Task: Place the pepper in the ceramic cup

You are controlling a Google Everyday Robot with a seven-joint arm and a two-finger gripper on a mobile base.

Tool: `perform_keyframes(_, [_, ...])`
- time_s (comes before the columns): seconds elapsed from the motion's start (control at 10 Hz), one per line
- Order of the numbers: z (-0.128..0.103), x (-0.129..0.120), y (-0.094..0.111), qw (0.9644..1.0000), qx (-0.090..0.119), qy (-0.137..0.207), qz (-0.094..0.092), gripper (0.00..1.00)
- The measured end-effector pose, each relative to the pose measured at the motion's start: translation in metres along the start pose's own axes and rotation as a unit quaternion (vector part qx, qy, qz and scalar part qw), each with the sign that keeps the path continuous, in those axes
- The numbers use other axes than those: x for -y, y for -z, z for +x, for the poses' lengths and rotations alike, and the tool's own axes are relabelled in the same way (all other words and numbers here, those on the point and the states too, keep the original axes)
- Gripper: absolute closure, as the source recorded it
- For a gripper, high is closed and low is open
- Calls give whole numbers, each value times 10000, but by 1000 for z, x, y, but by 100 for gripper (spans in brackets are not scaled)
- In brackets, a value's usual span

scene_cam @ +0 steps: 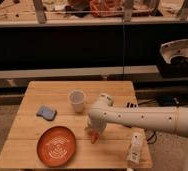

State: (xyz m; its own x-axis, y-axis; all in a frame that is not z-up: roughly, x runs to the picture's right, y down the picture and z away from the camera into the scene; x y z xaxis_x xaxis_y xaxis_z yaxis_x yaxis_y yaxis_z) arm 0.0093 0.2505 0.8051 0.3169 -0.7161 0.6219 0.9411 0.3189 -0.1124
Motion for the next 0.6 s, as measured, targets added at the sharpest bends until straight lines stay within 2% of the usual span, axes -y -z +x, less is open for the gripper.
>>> perform_keyframes(0.4, [-2,1,-1,10000,-23,0,19,90])
perform_keyframes(0.5, [-2,2,-1,10000,-26,-2,23,98])
perform_keyframes(0.6, [-2,3,0,10000,-43,-14,46,100])
